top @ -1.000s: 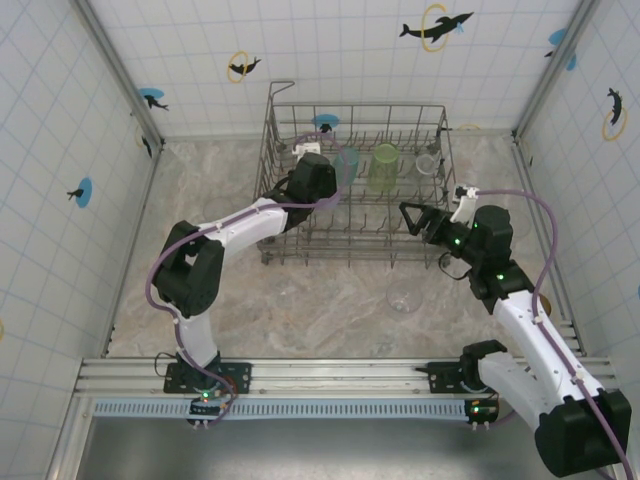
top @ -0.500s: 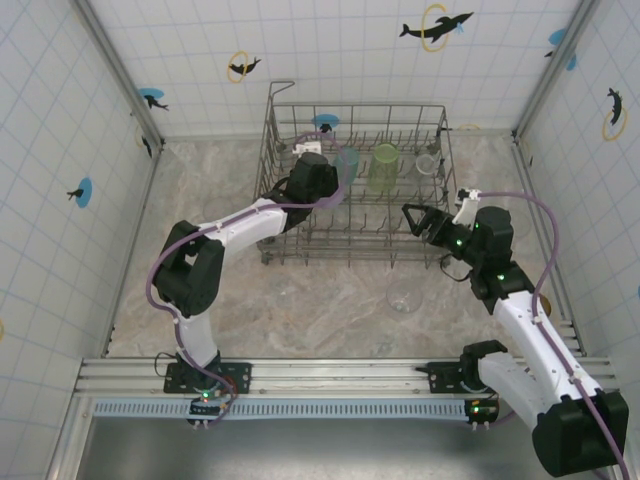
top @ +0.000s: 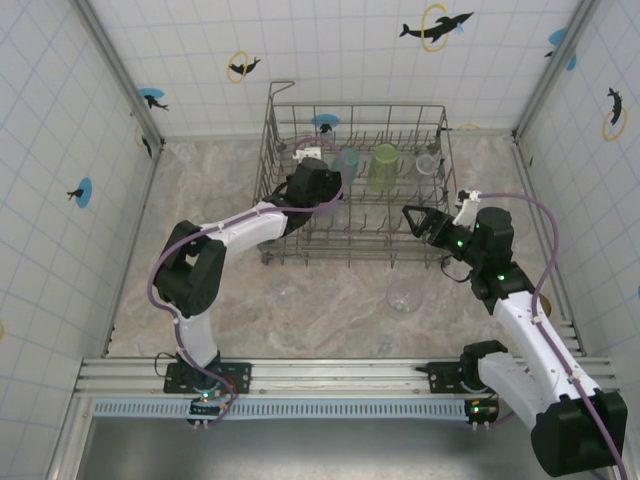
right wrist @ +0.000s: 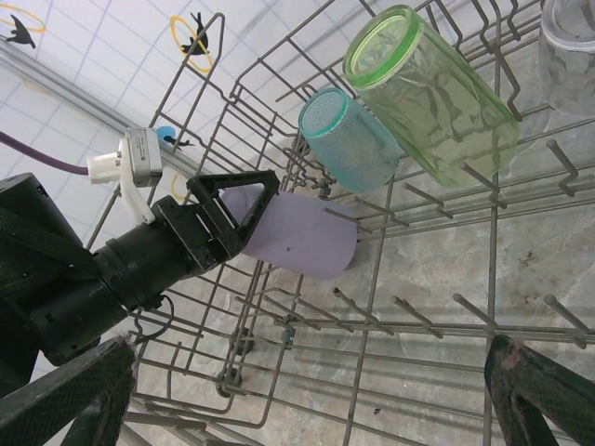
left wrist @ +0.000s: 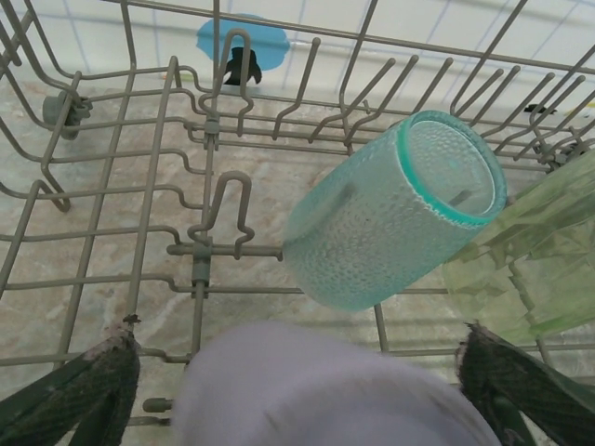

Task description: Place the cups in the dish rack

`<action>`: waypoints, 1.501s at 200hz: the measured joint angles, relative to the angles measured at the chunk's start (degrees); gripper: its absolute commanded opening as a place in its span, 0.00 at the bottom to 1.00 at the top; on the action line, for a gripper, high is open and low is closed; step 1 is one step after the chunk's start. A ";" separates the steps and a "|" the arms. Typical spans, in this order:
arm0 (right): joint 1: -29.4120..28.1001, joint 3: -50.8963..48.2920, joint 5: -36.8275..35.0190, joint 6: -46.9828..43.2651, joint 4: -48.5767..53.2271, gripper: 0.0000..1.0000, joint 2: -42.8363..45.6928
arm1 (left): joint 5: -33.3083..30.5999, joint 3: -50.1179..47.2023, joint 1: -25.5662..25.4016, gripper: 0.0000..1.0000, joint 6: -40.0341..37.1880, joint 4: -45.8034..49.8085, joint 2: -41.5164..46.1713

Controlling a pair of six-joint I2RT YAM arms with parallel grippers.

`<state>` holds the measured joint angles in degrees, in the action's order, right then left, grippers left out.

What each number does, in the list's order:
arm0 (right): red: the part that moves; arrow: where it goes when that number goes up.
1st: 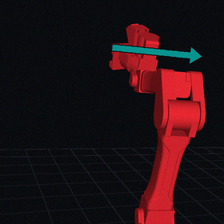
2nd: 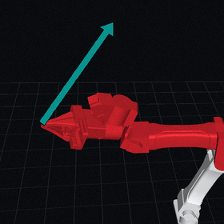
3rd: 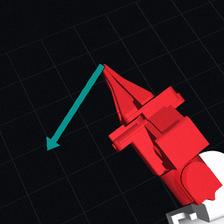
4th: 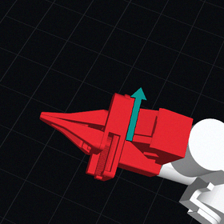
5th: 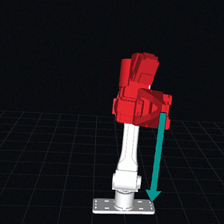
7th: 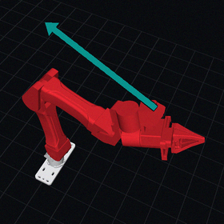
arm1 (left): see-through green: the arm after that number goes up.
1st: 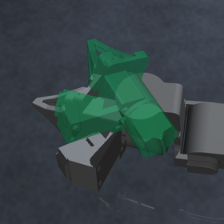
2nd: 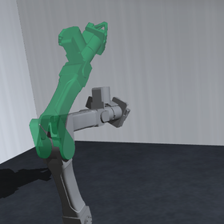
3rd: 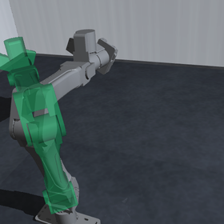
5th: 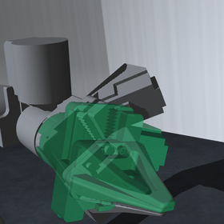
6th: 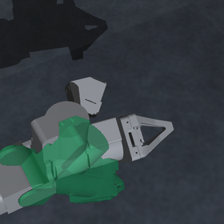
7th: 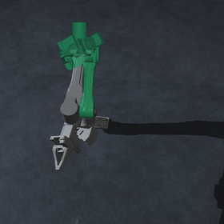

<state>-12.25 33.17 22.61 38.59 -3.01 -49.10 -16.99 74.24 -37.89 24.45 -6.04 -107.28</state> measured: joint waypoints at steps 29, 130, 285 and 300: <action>0.02 0.02 0.20 0.00 0.00 1.00 0.00 | 0.07 -0.07 0.00 0.97 0.24 -0.02 0.02; 0.35 0.09 -4.15 -0.20 3.13 1.00 0.00 | 3.04 -1.90 0.00 0.97 3.74 0.04 7.67; 0.35 11.15 -31.76 0.20 23.74 1.00 -2.58 | 8.98 -3.63 0.00 0.97 3.85 7.65 23.23; 0.37 12.61 -33.44 0.15 25.86 1.00 -3.89 | 9.05 -4.81 0.00 0.97 3.37 8.44 25.57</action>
<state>-11.88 45.78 -10.83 38.74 22.85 -52.99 -7.94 69.43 -37.89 27.81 2.39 -81.71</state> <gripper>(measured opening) 0.999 0.974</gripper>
